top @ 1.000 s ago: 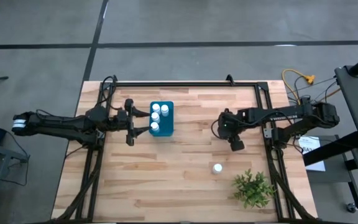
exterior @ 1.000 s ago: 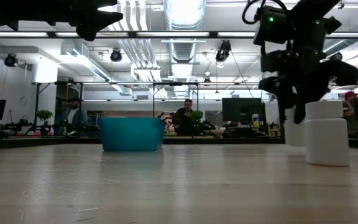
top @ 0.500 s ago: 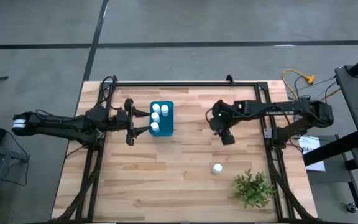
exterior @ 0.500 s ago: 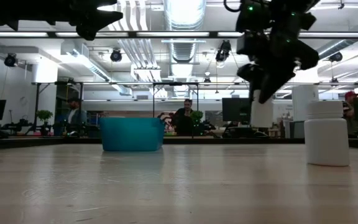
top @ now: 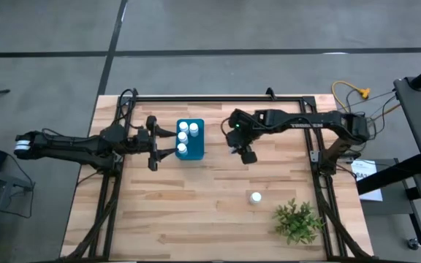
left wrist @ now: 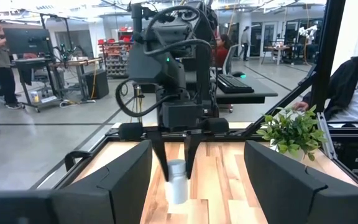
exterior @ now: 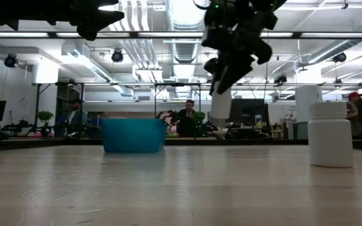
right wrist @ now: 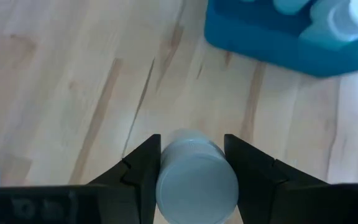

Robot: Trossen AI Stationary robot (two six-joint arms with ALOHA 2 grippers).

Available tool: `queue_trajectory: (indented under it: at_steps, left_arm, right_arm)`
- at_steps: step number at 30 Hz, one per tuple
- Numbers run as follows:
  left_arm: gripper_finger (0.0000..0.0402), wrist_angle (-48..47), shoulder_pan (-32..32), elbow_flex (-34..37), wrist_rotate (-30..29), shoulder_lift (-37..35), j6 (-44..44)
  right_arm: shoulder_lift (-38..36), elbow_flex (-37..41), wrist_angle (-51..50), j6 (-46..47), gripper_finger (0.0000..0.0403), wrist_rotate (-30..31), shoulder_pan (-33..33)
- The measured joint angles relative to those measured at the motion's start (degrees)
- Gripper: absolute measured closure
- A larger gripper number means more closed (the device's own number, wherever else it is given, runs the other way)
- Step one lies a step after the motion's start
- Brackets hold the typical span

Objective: Pick and place pill bottles into a basket
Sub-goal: Put the white medicine bottle into the blue bin

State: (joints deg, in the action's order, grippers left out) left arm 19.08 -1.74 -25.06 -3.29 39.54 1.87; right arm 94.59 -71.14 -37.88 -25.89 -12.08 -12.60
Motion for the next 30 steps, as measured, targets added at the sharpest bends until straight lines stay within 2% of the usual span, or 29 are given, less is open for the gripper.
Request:
queue_trajectory:
  at_steps: [7,13,17,22,30]
  left_arm:
    - [0.0163,0.2,0.0,-0.2,0.0,-0.2,0.0]
    - [0.0163,0.1,0.0,-0.3,0.0,-0.3,0.0]
    - [0.0163,0.2,0.0,-0.3,0.0,-0.3,0.0]
    - [0.0163,0.2,0.0,-0.3,0.0,-0.3,0.0]
    - [0.0163,1.5,0.0,-0.3,0.0,-0.3,0.0]
  right_arm:
    - [5.7,-7.7,-0.1,-2.1,0.0257,-0.7,-1.4]
    - [7.9,-11.9,0.1,-2.5,0.0257,-4.5,-3.6]
    - [7.9,-12.3,3.1,-1.9,0.0257,-5.0,-4.2]
    - [7.9,-12.9,5.8,-1.3,0.0257,-12.2,-5.3]
    - [7.9,-13.2,10.7,1.0,0.0257,-12.4,-6.2]
